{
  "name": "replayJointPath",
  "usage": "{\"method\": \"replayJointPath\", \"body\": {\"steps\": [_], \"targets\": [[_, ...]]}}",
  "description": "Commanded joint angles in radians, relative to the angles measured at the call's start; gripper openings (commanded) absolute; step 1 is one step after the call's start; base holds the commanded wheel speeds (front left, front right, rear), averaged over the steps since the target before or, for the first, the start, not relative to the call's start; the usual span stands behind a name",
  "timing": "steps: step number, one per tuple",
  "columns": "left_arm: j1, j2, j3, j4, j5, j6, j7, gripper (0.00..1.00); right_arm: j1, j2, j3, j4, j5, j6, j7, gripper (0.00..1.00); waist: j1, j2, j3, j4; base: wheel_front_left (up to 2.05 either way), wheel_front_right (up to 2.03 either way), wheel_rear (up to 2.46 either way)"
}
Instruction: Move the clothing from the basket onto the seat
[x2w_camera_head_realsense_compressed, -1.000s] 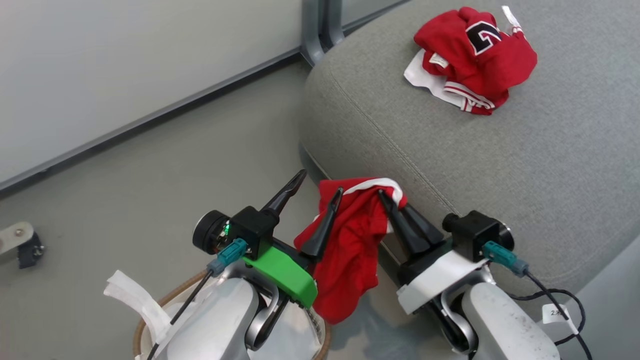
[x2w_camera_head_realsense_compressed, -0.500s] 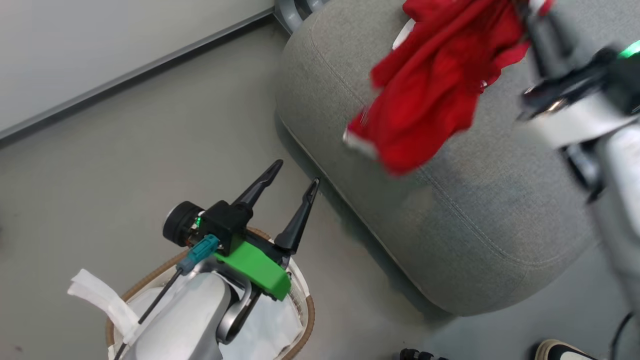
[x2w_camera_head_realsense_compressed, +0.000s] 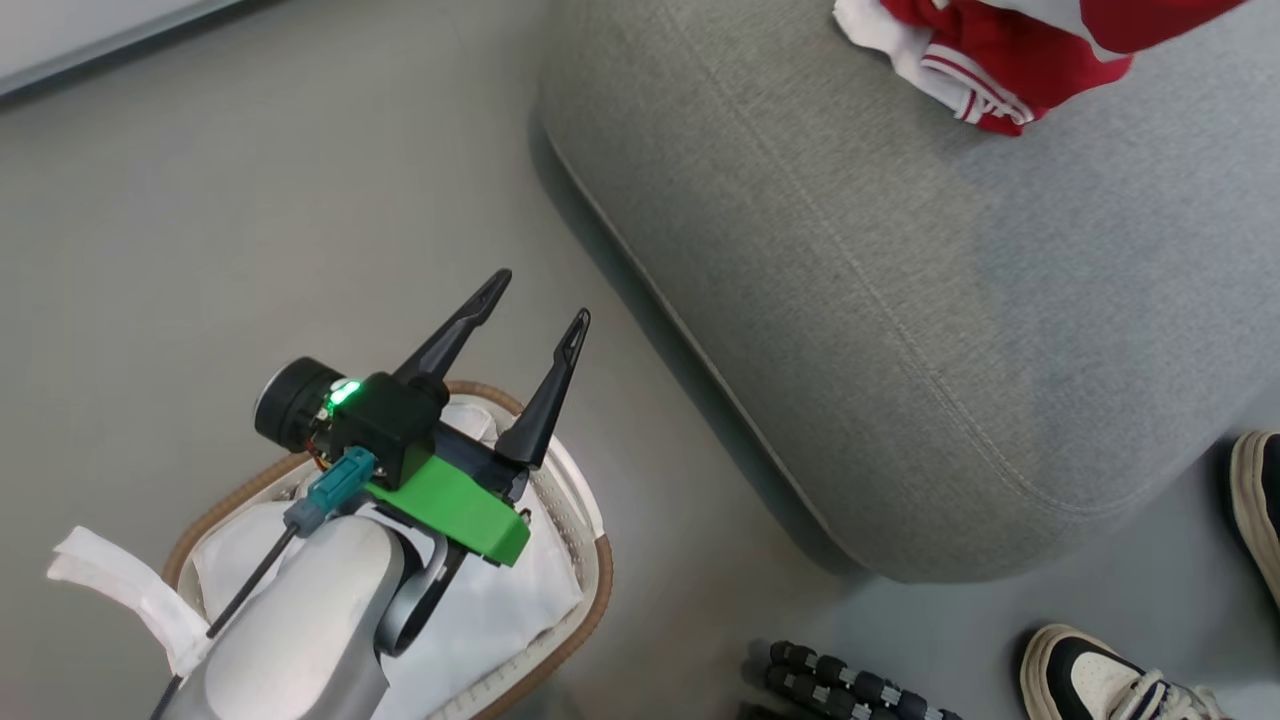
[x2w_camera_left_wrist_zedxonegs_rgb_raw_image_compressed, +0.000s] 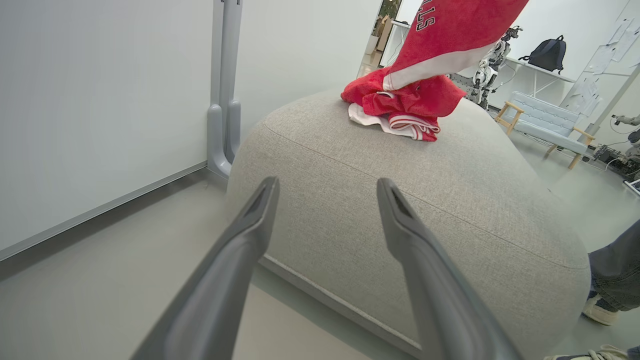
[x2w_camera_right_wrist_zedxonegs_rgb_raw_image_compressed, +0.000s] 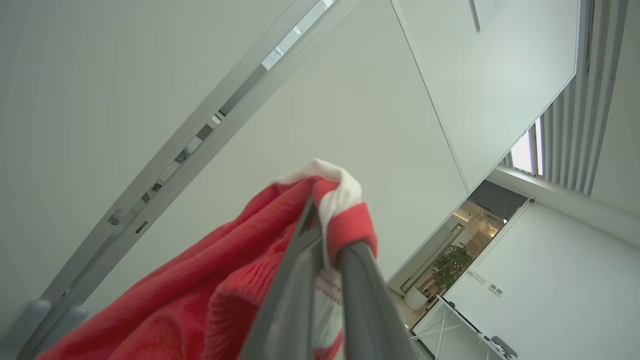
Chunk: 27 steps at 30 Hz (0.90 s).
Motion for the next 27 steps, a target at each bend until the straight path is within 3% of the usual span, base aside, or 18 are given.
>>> {"method": "replayJointPath", "body": {"steps": [1,6,17,27], "targets": [[-0.023,0.018,0.001,-0.002,0.003,-0.003,-0.001,1.00,-0.015,0.005,-0.017,0.032,-0.014,-0.001,-0.004,0.00,-0.0001,-0.0001,0.077,0.051,0.00,0.00,0.00],[-0.055,0.030,-0.010,-0.008,0.002,-0.003,-0.001,1.00,0.009,0.027,-0.103,0.141,-0.036,-0.001,-0.016,0.00,-0.0001,-0.0001,0.147,0.097,0.00,0.00,0.00],[-0.104,0.060,-0.027,-0.002,0.009,-0.003,-0.001,1.00,0.157,0.154,-0.378,0.386,-0.102,-0.001,-0.027,0.00,-0.0001,-0.0001,0.288,0.192,0.00,0.00,0.00],[-0.094,0.072,-0.003,-0.001,0.018,-0.003,-0.001,1.00,0.261,0.274,-0.590,0.482,-0.183,-0.001,-0.028,0.00,-0.0001,-0.0001,0.324,0.220,0.00,0.00,0.00]]}}
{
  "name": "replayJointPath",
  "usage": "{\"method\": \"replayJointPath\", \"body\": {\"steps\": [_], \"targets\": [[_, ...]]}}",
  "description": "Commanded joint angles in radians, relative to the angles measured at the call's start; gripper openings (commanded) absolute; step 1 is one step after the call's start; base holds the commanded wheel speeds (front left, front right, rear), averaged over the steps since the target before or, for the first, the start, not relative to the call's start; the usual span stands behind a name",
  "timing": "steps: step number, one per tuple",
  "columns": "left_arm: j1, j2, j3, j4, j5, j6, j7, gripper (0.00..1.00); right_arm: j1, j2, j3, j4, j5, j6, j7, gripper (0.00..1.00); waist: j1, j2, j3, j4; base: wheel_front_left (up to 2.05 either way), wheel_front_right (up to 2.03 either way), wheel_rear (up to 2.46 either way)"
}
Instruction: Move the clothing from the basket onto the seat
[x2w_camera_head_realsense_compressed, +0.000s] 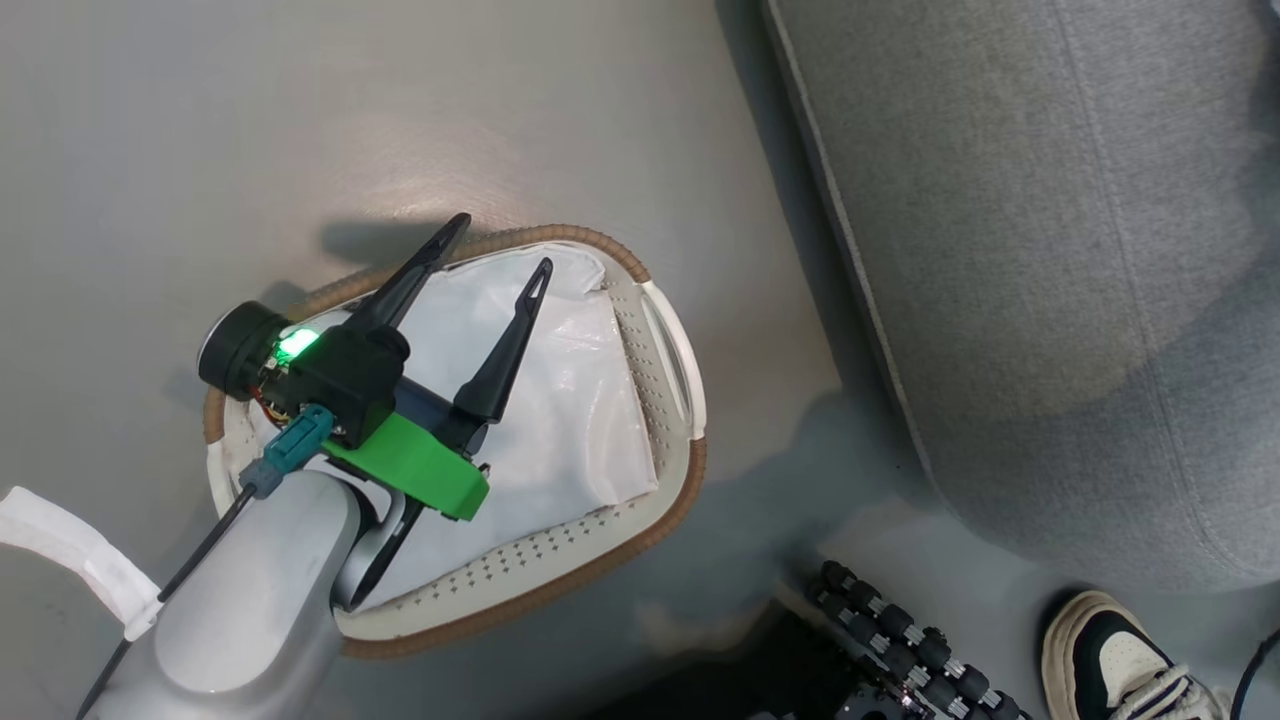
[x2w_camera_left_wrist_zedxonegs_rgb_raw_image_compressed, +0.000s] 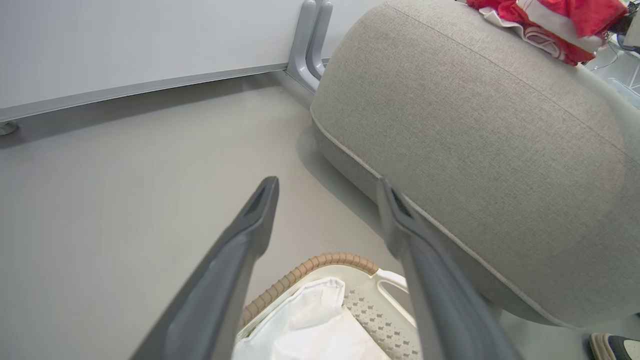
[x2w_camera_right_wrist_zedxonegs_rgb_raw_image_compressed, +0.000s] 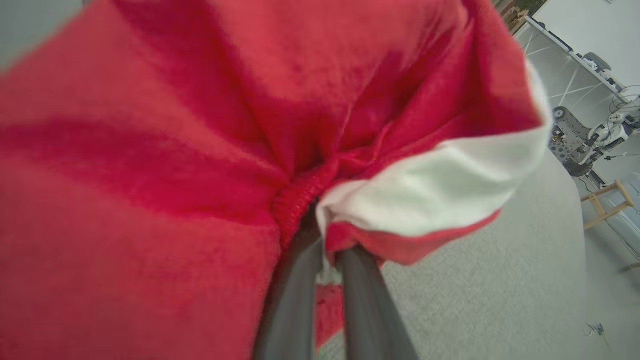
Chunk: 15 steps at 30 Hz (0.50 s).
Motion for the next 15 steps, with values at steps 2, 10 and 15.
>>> {"method": "replayJointPath", "body": {"steps": [2,10,15], "targets": [[-0.015,0.000,0.008,0.001,0.010,-0.003,-0.001,1.00,0.037,0.022,-0.034,0.018,-0.013,-0.001,-0.003,0.00,-0.0002,-0.0001,-0.001,0.014,0.00,0.00,0.00],[0.005,-0.045,0.024,0.017,0.008,-0.003,-0.001,1.00,0.148,0.082,-0.102,-0.110,-0.027,-0.001,-0.002,1.00,-0.0002,-0.0001,-0.097,0.015,0.00,0.00,0.00],[0.049,-0.083,0.053,0.041,0.002,-0.003,-0.001,1.00,0.267,0.107,-0.101,-0.196,-0.024,-0.001,-0.002,1.00,-0.0002,-0.0001,-0.199,0.028,0.00,0.00,0.00]]}}
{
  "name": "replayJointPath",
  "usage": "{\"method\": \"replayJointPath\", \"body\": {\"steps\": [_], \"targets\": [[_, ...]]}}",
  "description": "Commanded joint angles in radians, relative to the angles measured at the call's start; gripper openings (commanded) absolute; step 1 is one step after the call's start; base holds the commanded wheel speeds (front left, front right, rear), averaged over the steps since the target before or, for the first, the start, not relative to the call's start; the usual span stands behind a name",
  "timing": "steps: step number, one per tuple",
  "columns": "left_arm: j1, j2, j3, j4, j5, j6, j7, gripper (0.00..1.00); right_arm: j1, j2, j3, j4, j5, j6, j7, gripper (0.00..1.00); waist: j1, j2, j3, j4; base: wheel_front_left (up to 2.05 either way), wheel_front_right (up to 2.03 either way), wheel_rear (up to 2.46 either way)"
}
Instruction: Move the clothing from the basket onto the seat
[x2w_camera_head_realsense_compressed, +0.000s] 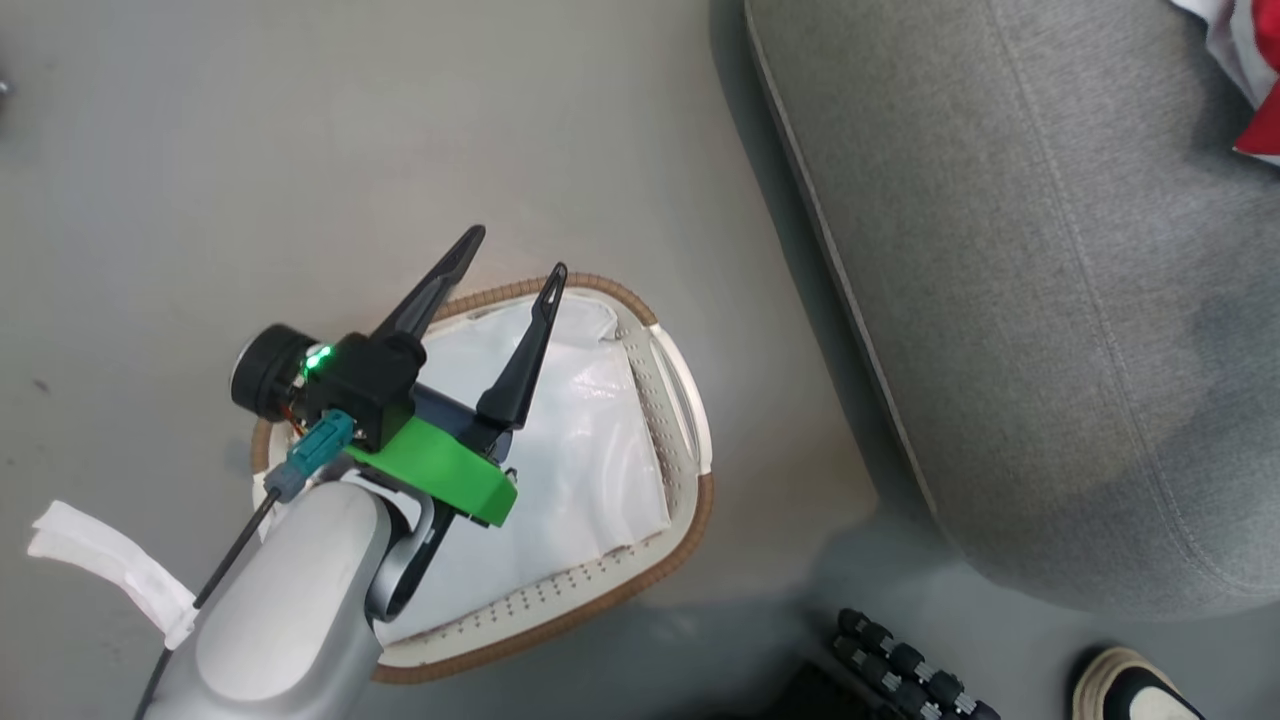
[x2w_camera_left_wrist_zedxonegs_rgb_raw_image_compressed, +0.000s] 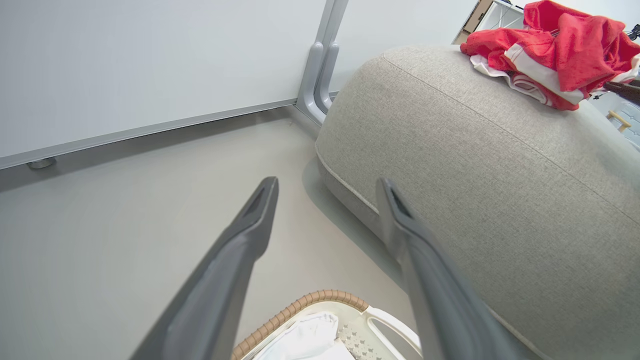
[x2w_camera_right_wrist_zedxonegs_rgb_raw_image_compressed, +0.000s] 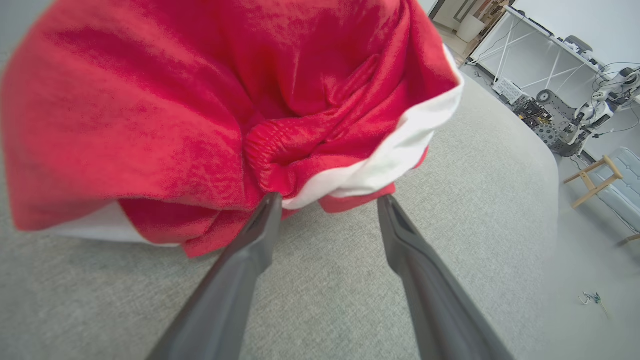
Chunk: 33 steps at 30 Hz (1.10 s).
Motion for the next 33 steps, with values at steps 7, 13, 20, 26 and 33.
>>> {"method": "replayJointPath", "body": {"steps": [7,13,20,26,33], "targets": [[0.095,-0.056,0.086,0.036,0.004,-0.003,-0.001,1.00,0.176,0.030,0.089,-0.138,0.027,-0.001,0.000,1.00,-0.0001,-0.0001,-0.210,0.046,0.00,0.00,0.00],[0.156,-0.095,0.149,0.055,0.019,-0.003,-0.001,1.00,0.267,0.071,0.212,-0.276,0.091,-0.001,0.000,1.00,-0.0001,-0.0001,-0.293,0.097,0.00,0.00,0.00],[0.213,-0.146,0.263,0.068,0.052,-0.003,-0.001,1.00,0.304,0.116,0.400,-0.379,0.119,-0.001,0.000,1.00,-0.0001,-0.0001,-0.368,0.175,0.00,0.00,0.00],[0.255,-0.182,0.364,0.078,0.097,-0.003,-0.001,1.00,0.281,0.146,0.516,-0.371,0.145,-0.001,0.000,1.00,-0.0001,-0.0001,-0.416,0.237,0.00,0.00,0.00],[0.304,-0.211,0.481,0.103,0.136,-0.003,-0.001,1.00,0.291,0.164,0.594,-0.337,0.184,-0.001,0.000,1.00,-0.0001,-0.0001,-0.474,0.290,0.00,0.00,0.00]]}}
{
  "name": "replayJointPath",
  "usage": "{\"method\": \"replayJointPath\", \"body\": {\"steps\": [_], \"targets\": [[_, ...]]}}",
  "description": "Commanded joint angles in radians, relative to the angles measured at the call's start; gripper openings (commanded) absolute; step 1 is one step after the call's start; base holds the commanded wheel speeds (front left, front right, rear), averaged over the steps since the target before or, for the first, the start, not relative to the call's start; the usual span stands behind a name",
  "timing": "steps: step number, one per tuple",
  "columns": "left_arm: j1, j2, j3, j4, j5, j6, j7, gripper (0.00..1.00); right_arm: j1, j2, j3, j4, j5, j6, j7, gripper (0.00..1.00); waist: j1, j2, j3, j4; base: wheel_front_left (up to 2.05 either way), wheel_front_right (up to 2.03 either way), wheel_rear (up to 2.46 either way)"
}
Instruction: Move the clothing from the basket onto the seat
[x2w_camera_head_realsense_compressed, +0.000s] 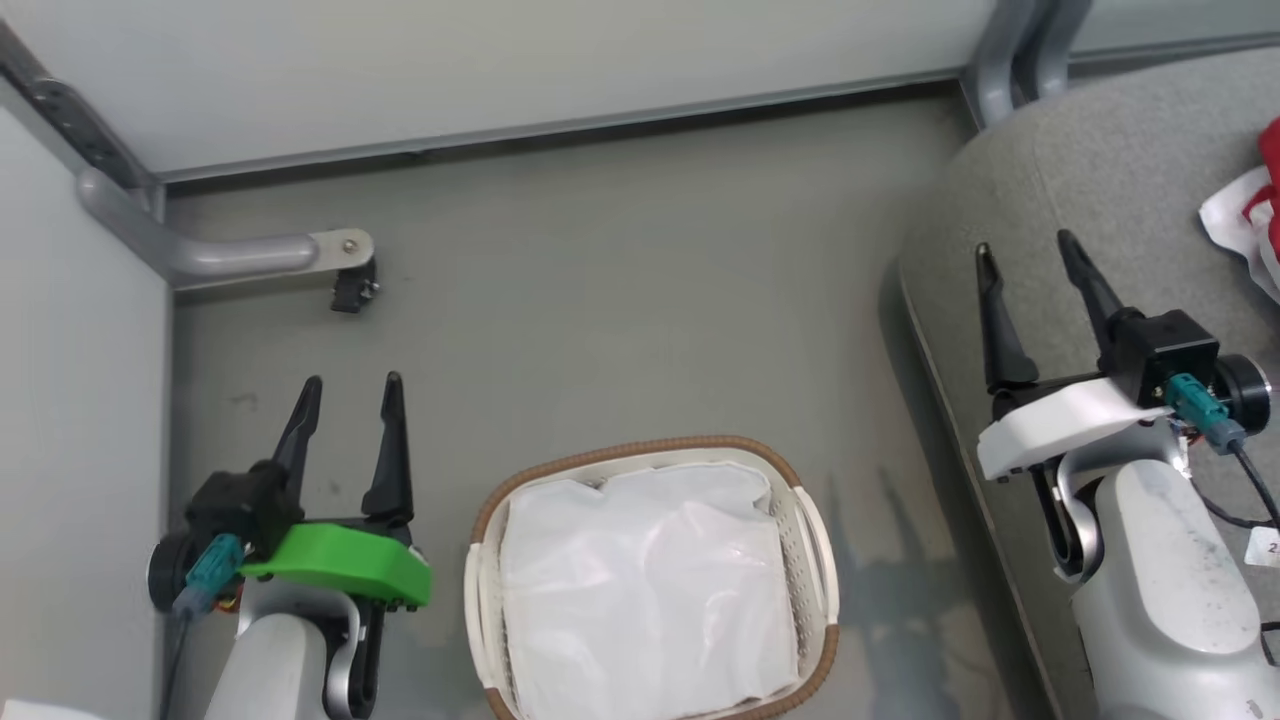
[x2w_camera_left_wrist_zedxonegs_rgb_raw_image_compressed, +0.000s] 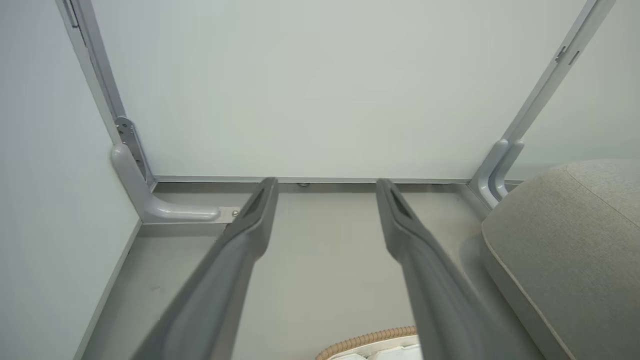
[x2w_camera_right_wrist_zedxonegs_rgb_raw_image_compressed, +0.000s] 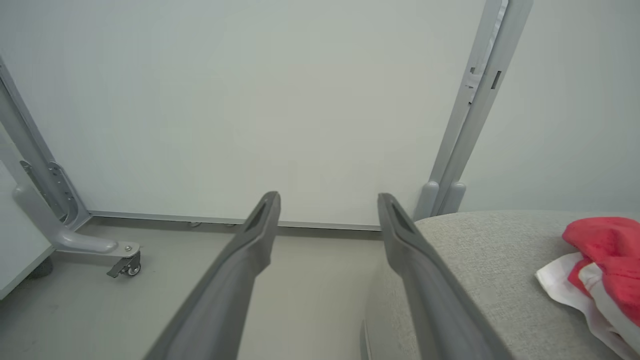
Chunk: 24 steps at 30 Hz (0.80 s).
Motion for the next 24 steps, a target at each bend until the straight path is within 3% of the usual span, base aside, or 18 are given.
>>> {"method": "replayJointPath", "body": {"steps": [1,9,24], "targets": [[0.025,-0.005,0.024,0.002,0.014,-0.003,-0.001,1.00,0.018,0.003,0.007,0.003,0.011,-0.001,0.000,1.00,0.0000,0.0000,-0.057,0.055,0.00,0.00,0.00],[0.090,-0.021,0.097,0.008,0.043,-0.003,-0.001,1.00,0.097,0.014,0.033,0.016,0.029,-0.001,0.000,1.00,0.0000,0.0000,-0.110,0.087,0.00,0.00,0.00],[0.207,-0.025,0.125,0.013,0.041,-0.003,-0.001,1.00,0.241,0.019,0.054,0.043,0.063,-0.001,0.000,1.00,0.0000,0.0000,-0.207,0.090,0.00,0.00,0.00]]}}
